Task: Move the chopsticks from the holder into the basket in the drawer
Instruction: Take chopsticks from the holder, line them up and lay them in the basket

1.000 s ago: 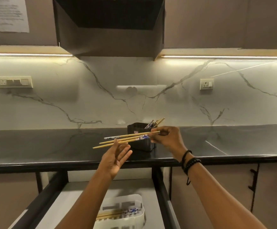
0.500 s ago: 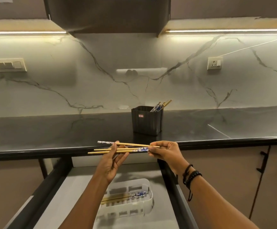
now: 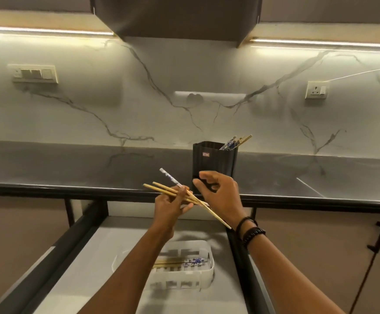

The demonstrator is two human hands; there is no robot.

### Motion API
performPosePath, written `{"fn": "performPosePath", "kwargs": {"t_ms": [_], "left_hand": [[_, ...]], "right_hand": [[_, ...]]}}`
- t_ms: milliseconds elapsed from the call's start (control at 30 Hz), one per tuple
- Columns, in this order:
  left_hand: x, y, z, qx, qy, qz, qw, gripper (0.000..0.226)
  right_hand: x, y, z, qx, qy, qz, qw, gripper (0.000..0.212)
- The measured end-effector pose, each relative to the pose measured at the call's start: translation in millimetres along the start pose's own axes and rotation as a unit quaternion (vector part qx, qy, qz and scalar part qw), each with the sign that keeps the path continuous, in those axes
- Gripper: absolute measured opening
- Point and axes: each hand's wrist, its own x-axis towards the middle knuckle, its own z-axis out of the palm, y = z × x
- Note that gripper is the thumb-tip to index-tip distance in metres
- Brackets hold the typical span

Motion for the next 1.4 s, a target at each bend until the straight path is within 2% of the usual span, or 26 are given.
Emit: {"fn": "performPosePath", "kwargs": {"t_ms": [233,367,467,533,600,733,833,1033,1200,1400], "left_hand": [[-4.3,-5.7,4.6,0.105,-0.028,0.068,0.992,0.01],[-4.1,-7.8,8.3,0.106,-0.063,0.056,0.991,0.01],[3.2,-6.2,3.5,0.079,-0.012,0.049,0.996,0.022],[8.2,-3.1,-3.6,0.026,0.04,0.04,0.998,0.021],[12.8,2.4,-9.9,-0.062,0.092,0.005,0.994,0.02],[17.7,9.7,-23.8,-0.21,0.146,-0.05,0.965,0.02],[16.2,10.6,-31.5,-0.287,0.159,-0.066,0.942,0.023],[12.4,9.8,-35.7,-0.336,0.128,-0.107,0.927,0.022],[10.8,5.0,-27.4,-0.276,0.069,-0.129,0.95,0.024],[13.2,4.7,-24.3,-0.26,0.038,-0.126,0.957,0.024]], "right_hand": [[5.0,-26.5,38.1,-0.014,-0.048,-0.045,0.998,0.036],[8.6,-17.0,28.4,0.017,0.012,-0.035,0.999,0.025],[18.3,-5.0,6.9,0.096,0.098,0.01,0.991,0.024],[20.8,7.8,-5.8,0.169,0.159,0.072,0.97,0.024],[19.5,20.2,-14.1,0.255,0.205,0.139,0.935,0.026],[12.6,36.7,-19.1,0.399,0.24,0.238,0.853,0.039],[11.9,41.1,-18.1,0.455,0.24,0.28,0.81,0.036],[8.9,43.7,-13.1,0.511,0.216,0.308,0.773,0.024],[7.6,42.4,-5.6,0.521,0.129,0.335,0.774,0.017],[5.7,42.6,-2.4,0.5,0.095,0.335,0.793,0.015]]}}
